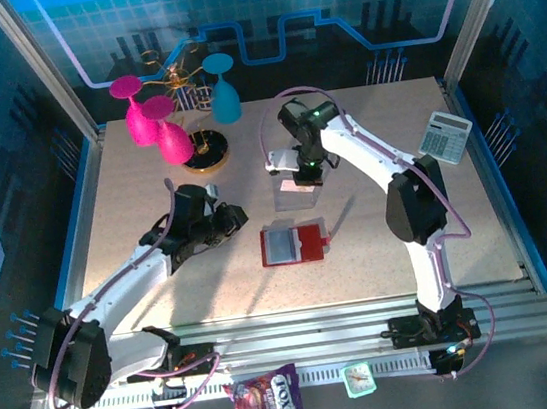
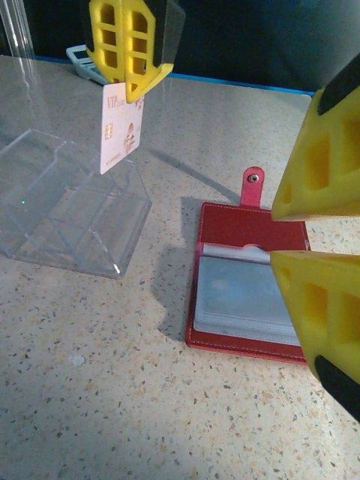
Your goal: Take the credit cards out of the card holder
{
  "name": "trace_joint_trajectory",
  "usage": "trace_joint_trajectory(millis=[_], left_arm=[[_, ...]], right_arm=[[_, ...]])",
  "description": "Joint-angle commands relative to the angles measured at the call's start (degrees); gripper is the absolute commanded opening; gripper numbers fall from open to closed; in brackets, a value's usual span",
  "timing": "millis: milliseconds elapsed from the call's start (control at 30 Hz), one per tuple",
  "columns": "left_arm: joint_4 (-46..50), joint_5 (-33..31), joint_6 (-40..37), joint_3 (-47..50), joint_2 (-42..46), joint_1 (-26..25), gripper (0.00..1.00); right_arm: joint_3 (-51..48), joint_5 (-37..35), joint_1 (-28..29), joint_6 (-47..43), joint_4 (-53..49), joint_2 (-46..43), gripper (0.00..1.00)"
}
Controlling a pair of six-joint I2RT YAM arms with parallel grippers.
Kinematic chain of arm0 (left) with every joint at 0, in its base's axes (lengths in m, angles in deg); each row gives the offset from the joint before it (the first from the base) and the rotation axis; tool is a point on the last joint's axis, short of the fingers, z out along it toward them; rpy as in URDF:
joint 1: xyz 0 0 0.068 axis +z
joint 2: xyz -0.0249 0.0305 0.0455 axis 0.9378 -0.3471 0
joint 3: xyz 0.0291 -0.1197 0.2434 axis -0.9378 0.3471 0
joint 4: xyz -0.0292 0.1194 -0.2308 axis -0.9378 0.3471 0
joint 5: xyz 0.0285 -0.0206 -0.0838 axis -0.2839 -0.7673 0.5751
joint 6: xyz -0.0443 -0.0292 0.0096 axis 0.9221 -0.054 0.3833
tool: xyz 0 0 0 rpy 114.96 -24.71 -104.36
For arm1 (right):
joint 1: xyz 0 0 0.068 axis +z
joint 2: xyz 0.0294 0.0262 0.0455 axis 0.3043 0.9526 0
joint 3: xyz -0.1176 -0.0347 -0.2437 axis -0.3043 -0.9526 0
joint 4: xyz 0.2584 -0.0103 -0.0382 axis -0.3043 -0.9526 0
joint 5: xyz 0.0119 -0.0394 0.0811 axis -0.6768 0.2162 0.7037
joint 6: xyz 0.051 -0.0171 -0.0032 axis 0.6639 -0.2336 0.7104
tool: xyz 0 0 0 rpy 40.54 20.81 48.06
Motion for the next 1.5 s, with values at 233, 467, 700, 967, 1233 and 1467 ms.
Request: trace_joint_trajectory(millis=[233,467,700,967,1233,1467], left_arm=[[0.6,-2.0,2.4,1.2,1.2,0.5,0.19],[0.8,-2.2,2.3,0.9,0.9,0.5,0.19],[1.4,-2.0,2.0,0.5,0.3,0.6,0.19],[1.5,-2.3,2.5,1.2,0.5,0.6,0.19],[-0.1,-1.7,3.5,1.9,0.0,0.6,0.19],[-3.3,0.3,5.0,3.0,-2.1,0.6,0.19]], right_arm=[[14.9,0.8,-0.1,-3.9,-10.4,9.3,0.00],[19.3,2.6,-0.4,-4.2,-14.3,13.0,0.00],[20.1,4.5,-1.0,-4.2,-15.4,16.1,0.00],[20.9,5.4,-1.3,-4.4,-16.2,18.4,0.00],[20.1,6.7,-1.4,-5.0,-17.7,19.4,0.00],[19.3,7.8,-1.4,-4.9,-18.2,20.2,0.03]])
